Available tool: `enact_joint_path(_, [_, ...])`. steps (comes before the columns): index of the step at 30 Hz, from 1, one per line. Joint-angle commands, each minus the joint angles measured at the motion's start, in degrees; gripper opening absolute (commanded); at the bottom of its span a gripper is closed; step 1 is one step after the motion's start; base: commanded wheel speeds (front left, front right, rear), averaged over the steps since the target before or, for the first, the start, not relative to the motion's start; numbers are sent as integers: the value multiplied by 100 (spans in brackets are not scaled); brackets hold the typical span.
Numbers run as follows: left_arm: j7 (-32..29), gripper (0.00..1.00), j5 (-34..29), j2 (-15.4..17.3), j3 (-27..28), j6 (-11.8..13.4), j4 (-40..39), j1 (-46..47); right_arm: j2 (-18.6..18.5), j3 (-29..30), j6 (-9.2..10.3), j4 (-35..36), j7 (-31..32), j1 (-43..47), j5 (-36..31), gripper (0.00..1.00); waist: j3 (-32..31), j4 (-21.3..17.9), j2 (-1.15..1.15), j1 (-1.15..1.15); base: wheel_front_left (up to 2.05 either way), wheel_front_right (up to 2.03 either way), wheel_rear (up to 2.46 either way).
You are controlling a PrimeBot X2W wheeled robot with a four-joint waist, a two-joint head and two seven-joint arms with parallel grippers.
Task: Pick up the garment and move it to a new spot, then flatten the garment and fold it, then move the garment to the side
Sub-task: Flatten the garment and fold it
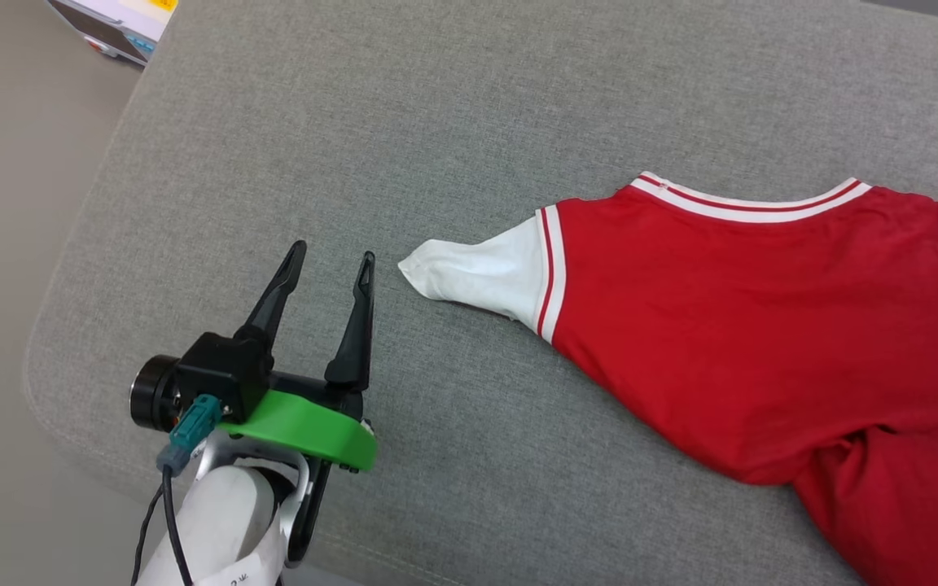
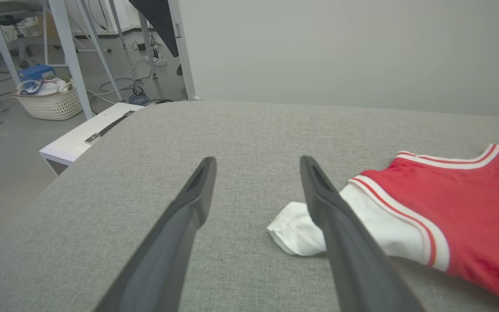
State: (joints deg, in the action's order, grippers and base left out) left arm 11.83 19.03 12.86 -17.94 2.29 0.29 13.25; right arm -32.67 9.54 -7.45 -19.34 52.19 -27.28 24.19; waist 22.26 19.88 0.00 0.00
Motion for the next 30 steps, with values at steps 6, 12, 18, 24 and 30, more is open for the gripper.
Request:
enact_joint_path(6, [-54, 100, 59, 136, 68, 35, 84, 29, 164, 13, -3, -276, -309, 345, 113, 0, -295, -273, 0, 0, 0, 0, 0])
enact_joint_path(12, [-403, 100, 151, 323, 51, -81, 156, 104, 132, 119, -3, -208, -513, 522, 92, 0, -504, -581, 0, 0, 0, 0, 0])
enact_joint_path(18, [-1230, 100, 394, 566, -30, -432, 345, 625, 105, 29, -3, 15, -610, 551, 186, 0, -449, -832, 0, 0, 0, 0, 0])
enact_joint_path(24, [-2389, 100, 899, 752, -140, -797, 774, 1705, 168, -80, -3, 152, -662, 382, 169, 0, -285, -1000, 0, 0, 0, 0, 0])
enact_joint_path(30, [-4019, 100, 1690, 853, -453, -943, 1483, 2730, 253, -237, -3, 268, -663, 140, 146, 0, -84, -1159, 0, 0, 0, 0, 0])
